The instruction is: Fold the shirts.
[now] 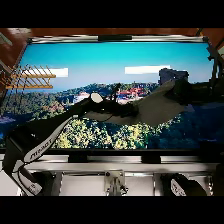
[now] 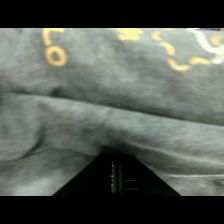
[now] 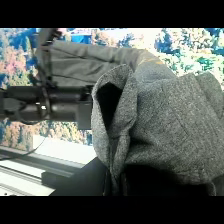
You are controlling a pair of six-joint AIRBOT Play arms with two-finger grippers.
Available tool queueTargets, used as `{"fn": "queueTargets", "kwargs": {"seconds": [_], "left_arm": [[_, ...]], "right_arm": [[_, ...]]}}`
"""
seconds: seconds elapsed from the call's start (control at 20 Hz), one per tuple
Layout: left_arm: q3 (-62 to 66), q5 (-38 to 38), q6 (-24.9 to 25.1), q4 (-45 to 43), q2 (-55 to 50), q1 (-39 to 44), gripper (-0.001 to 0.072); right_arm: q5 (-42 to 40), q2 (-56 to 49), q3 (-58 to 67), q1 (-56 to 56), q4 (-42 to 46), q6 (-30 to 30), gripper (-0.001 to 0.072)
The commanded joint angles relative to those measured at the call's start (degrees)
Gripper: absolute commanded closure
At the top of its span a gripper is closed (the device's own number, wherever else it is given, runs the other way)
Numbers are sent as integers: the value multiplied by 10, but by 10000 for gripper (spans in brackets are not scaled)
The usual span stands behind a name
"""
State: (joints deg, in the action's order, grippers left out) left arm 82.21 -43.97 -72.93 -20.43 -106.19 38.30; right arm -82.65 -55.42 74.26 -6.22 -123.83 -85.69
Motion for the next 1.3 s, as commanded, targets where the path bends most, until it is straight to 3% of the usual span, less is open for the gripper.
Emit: {"fn": "queueTargets", "kwargs": {"seconds": [0.0, 0.1, 0.2, 0.4, 0.6, 0.8, 0.95, 1.25], "left_arm": [[1, 18, 5, 37, -17, 19, 677], [0, -6, 33, 32, -1, -2, 678], [0, -27, 29, -29, 33, -36, 678], [0, -81, -20, -187, 150, -134, 678], [0, -151, -20, -234, 290, -238, 678], [0, -197, -49, -337, 433, -338, 678], [0, -226, -65, -368, 516, -414, 677], [-1, -283, -65, -368, 612, -497, 677]], "right_arm": [[-6, 17, 1, 0, -7, 10, 655], [-7, 17, 1, 0, 3, 10, 655], [-8, 16, 0, 0, 28, 10, 655], [13, -23, 0, 6, 41, 10, 655], [115, -98, 1, 98, 43, 11, 655], [269, -190, 1, 249, 13, 12, 655], [396, -261, 1, 342, -1, 15, 656], [485, -377, 1, 402, -72, 30, 629]]}}
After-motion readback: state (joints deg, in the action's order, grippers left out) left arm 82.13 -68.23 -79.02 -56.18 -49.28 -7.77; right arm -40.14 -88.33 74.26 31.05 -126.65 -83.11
